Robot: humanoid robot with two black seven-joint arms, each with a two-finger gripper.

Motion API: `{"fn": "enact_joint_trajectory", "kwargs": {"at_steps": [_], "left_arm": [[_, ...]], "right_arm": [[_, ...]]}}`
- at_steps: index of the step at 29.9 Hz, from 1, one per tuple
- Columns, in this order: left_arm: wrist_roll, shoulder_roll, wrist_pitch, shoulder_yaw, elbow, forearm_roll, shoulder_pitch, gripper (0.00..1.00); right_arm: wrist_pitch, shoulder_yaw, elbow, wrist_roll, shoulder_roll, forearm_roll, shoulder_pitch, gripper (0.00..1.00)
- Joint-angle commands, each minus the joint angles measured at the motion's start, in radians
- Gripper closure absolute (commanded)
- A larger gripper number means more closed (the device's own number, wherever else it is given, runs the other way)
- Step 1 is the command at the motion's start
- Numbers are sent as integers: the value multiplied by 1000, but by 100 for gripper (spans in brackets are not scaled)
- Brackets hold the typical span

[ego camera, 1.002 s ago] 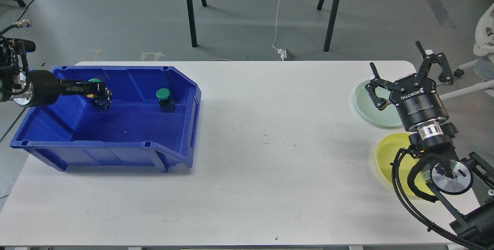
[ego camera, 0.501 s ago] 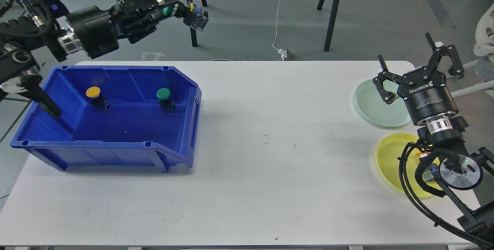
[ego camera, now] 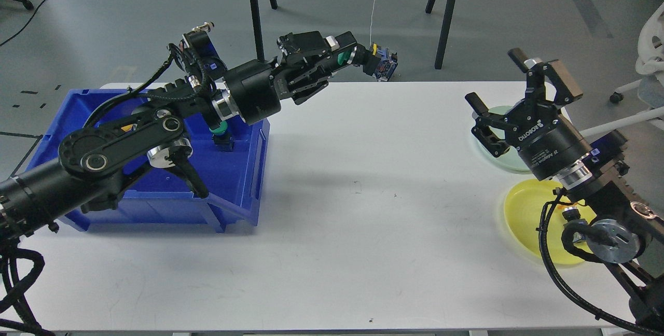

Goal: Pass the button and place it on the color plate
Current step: 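Lift the green button and carry it toward the table center, then bring the open right gripper to the green button held by the left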

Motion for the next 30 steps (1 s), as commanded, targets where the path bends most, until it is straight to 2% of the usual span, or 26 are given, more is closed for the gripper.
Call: {"fn": "enact_joint_trajectory", "kwargs": {"at_steps": [1,14,30], "left_arm": [[0,-5,16,2,6,2,14,72],[0,-25,16,2,17,2,20,72],[0,-25,18,1,17,2,23,72]], "right_arm": [[7,-70,1,2,16,-7,40,2],[-3,-188,-59,3,177,-3,175,3],[-8,-188,-160,13,266,-3,239,8]]}}
